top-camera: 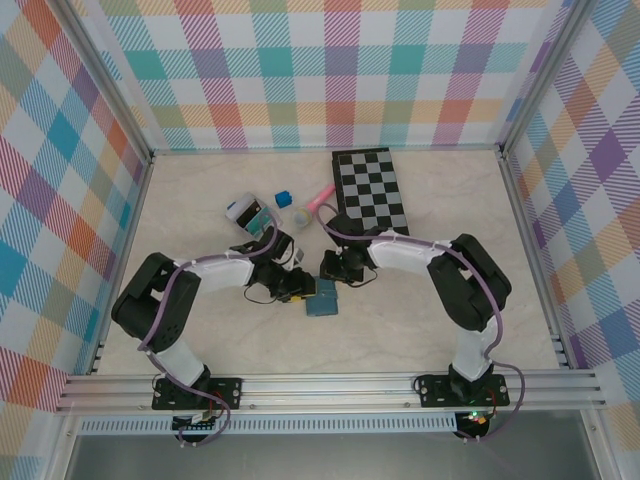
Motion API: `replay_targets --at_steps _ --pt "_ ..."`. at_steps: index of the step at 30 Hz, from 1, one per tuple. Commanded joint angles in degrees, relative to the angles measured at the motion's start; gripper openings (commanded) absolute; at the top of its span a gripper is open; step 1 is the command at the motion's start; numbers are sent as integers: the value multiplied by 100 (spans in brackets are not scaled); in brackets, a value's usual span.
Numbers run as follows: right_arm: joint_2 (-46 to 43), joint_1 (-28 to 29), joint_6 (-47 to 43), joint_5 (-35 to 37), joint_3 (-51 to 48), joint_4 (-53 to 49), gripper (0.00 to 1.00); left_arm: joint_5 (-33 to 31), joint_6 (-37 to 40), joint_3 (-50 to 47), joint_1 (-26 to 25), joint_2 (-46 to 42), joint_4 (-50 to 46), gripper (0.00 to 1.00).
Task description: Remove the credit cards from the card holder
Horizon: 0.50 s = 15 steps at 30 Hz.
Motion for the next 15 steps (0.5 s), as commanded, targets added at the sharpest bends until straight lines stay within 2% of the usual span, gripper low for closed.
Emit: replay_targets --at_steps 1,5,9,15 --pt "-385 -51 -357 375 71 -426 34 -280 -473 -108 -82 -196 310 35" --pt "-628 -77 -677 343 -29 -749 37 -394 -692 -204 -65 -236 484 34" --pt "-676 -69 -761 -401 -173 -725 37 -343 -846 -267 -30 -172 642 33" --pt "-442 -60 -577 -1151 -337 -417 29 -184 -962 -336 24 -116 694 32"
